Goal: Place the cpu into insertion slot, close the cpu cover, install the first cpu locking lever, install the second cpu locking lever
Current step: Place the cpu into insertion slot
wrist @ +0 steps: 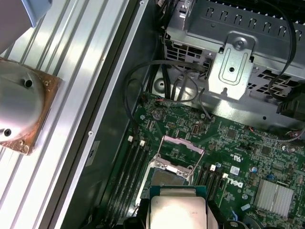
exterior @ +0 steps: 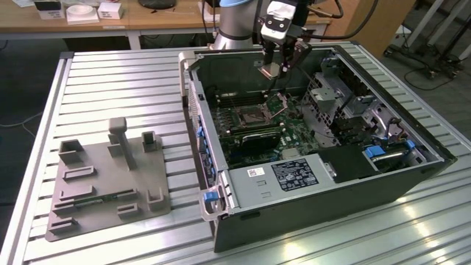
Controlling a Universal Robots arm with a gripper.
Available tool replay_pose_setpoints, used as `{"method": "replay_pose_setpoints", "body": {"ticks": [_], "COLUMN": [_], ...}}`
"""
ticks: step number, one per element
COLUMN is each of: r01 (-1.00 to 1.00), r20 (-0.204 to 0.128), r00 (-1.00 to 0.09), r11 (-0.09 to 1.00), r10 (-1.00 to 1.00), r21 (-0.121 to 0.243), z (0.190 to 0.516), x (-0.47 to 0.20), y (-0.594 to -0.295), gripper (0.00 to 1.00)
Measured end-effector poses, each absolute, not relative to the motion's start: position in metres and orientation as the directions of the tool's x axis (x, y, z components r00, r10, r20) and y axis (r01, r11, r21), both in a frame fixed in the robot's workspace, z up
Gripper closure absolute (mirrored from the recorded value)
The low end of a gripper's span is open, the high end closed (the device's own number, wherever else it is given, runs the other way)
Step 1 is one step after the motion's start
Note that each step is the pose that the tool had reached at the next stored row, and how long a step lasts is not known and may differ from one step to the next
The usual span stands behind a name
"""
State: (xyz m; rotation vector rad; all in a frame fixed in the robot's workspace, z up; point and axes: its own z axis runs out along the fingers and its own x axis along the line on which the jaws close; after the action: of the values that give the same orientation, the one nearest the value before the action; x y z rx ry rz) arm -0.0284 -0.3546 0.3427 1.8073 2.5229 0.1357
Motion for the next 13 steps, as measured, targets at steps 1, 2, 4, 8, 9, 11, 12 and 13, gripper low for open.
{"method": "replay_pose_setpoints", "body": {"ticks": [1, 2, 4, 8, 9, 11, 12, 13], "r01": [0.943, 0.944, 0.944, 0.945, 0.945, 0.947, 0.947, 0.947], "r20": [0.022, 0.022, 0.022, 0.022, 0.022, 0.022, 0.022, 0.023], "r00": [-0.322, -0.321, -0.321, -0.319, -0.318, -0.311, -0.311, -0.31], "r11": [0.319, 0.318, 0.317, 0.315, 0.315, 0.308, 0.308, 0.307], "r10": [0.946, 0.947, 0.947, 0.948, 0.948, 0.95, 0.95, 0.95], "r21": [0.091, 0.091, 0.091, 0.091, 0.091, 0.092, 0.091, 0.092], "z": [0.3427, 0.3426, 0.3426, 0.3425, 0.3425, 0.3405, 0.3404, 0.3402], "x": [-0.0284, -0.0284, -0.0284, -0.0284, -0.0284, -0.0284, -0.0284, -0.0284], "y": [-0.3546, -0.3546, -0.3546, -0.3546, -0.3546, -0.3546, -0.3546, -0.3546], "gripper": [0.46, 0.46, 0.46, 0.46, 0.46, 0.46, 0.46, 0.46]}}
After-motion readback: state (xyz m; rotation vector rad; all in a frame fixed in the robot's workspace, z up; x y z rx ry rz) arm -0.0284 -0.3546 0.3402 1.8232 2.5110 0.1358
